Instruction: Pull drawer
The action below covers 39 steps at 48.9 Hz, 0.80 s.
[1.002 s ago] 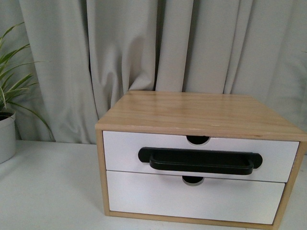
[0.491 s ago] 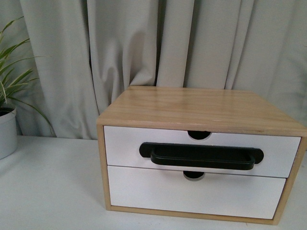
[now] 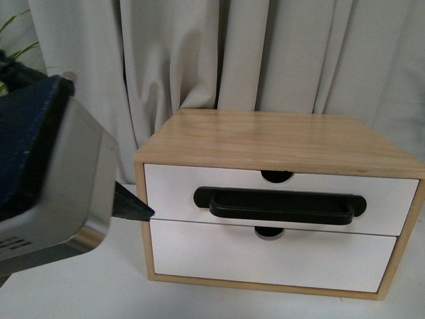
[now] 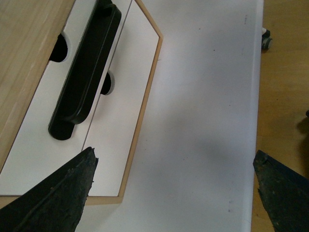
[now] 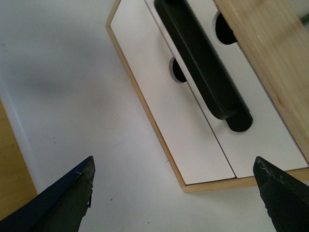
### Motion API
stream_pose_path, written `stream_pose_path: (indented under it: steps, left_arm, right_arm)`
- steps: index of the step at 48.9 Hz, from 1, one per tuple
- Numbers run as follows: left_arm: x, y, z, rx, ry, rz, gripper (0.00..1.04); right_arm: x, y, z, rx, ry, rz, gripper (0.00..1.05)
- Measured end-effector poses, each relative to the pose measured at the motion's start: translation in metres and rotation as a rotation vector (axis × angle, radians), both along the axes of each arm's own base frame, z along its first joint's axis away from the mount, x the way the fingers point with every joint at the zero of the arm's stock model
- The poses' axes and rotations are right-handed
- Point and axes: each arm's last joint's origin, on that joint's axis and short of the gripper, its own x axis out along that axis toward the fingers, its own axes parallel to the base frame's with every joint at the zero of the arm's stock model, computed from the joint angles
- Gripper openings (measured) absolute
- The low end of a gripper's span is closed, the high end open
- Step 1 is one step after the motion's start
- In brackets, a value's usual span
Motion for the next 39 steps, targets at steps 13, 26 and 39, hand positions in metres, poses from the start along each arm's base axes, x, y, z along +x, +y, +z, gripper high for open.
stream_pose_path:
  steps: [13,26,39]
  left_arm:
    - [0.019,-0.024,0.006,0.094,-0.013,-0.083,0.98]
    - [0.042,-0.046,0.002,0.178,-0.015,-0.102,0.98]
    - [0.067,-0.064,0.002,0.217,-0.042,-0.087,0.98]
  right_arm:
    - [0.014,0.006,-0.011,-0.096,-0.007,0.031,0.96]
    - [0.031,0.008,-0.009,-0.096,-0.001,0.047,0.96]
    - [0.050,0.011,-0.014,-0.131,0.001,0.049,0.96]
